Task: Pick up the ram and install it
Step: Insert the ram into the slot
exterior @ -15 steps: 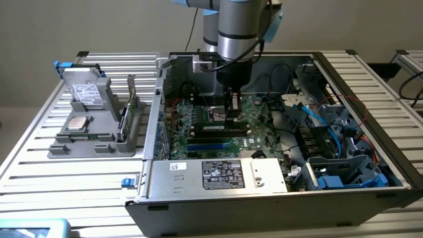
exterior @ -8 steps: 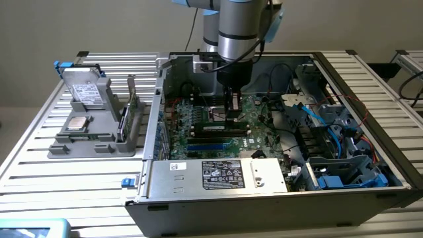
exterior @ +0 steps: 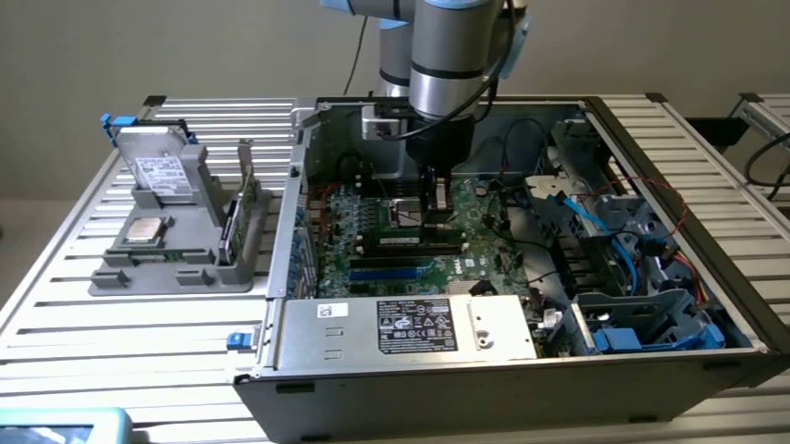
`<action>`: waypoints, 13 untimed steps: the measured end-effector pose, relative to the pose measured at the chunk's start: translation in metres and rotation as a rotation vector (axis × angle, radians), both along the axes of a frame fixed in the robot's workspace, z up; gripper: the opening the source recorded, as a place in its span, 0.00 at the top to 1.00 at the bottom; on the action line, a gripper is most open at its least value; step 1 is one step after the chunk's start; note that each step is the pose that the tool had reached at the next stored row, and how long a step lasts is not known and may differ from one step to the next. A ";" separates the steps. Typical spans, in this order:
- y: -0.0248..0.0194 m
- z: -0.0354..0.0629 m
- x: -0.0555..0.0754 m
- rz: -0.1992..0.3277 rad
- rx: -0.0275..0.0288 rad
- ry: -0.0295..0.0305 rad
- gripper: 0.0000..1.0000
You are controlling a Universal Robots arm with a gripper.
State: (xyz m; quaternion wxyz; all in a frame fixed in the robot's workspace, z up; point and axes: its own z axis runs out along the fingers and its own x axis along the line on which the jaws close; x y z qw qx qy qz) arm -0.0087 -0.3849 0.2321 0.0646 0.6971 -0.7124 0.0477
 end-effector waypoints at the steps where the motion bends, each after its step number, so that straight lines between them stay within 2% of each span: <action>1: 0.0000 0.0000 0.000 0.000 0.0025 0.0001 0.88; 5: 0.0000 -0.0001 0.000 0.000 0.0152 0.0001 0.88; 6: 0.0000 -0.0001 0.000 0.000 0.0168 0.0001 0.88; 13: -0.0002 -0.0001 0.001 0.004 0.0169 0.0003 0.88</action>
